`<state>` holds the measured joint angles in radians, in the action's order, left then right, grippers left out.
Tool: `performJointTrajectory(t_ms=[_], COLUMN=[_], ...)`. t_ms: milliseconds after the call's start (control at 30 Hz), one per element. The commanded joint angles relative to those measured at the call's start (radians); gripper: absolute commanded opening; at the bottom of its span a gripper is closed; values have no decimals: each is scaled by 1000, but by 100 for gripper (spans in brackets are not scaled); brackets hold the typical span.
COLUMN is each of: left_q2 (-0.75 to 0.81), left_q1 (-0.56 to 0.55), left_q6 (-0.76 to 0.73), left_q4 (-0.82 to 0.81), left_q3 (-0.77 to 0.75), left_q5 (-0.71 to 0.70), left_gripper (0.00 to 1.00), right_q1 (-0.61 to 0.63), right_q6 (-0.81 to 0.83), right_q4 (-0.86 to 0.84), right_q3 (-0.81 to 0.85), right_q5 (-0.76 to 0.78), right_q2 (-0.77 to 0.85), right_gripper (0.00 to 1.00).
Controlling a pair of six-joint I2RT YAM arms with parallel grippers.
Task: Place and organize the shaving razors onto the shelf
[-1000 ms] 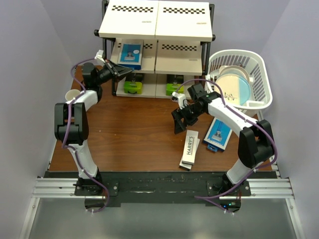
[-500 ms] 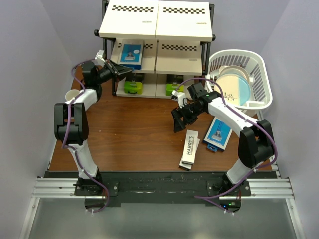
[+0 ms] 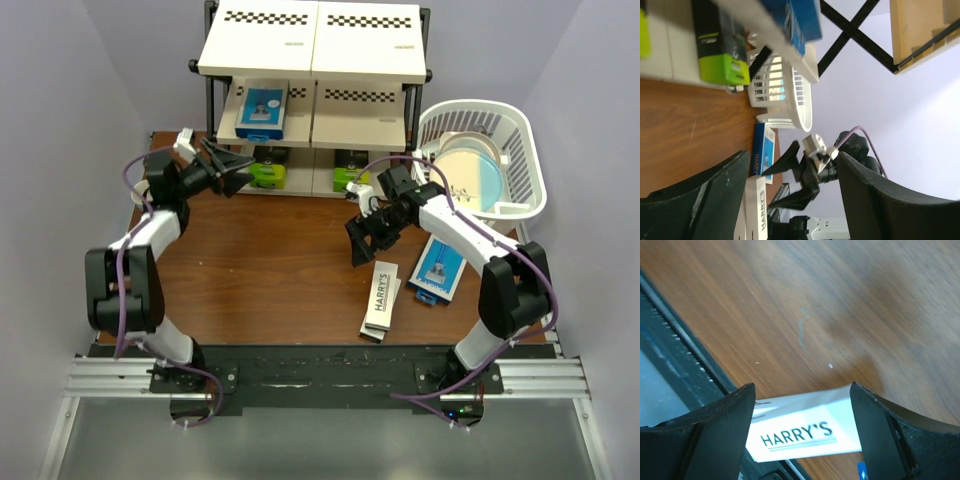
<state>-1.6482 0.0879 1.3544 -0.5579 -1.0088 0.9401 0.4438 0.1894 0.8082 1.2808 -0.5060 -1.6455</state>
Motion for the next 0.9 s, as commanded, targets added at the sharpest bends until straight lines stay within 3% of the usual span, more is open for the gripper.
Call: performJointTrajectory(t_ms=[0, 167, 267, 300, 400, 500, 667, 867], left_q2=[220, 307, 266, 263, 275, 284, 259, 212], left_q1=[32, 50, 47, 8, -80, -135, -140, -139], left_q6=[-176, -313, -475, -591, -705, -648, -630, -704], left_q4=[97, 283, 376, 415, 434, 345, 331, 351], left_q3=[172, 343, 290, 261, 262, 321, 323, 240], left_q5=[-13, -89, -133, -156, -242, -215, -167, -109], left_gripper=[78, 85, 82, 81, 80, 79, 78, 75], right_q1=[-49, -176, -259, -272, -312, -343, -364, -366], right_q6=[-48, -67, -96, -106, -130, -136, -143, -114], right_q4=[14, 52, 77, 82, 77, 82, 95, 83], right_q3=[-13, -142, -199, -215, -248, -239, -228, -235], right_q5=[191, 450, 524, 543, 624, 682, 727, 621], right_q2=[122, 237, 268, 289, 331, 335, 310, 210], right_gripper=[82, 86, 88, 88, 89, 89, 90, 87])
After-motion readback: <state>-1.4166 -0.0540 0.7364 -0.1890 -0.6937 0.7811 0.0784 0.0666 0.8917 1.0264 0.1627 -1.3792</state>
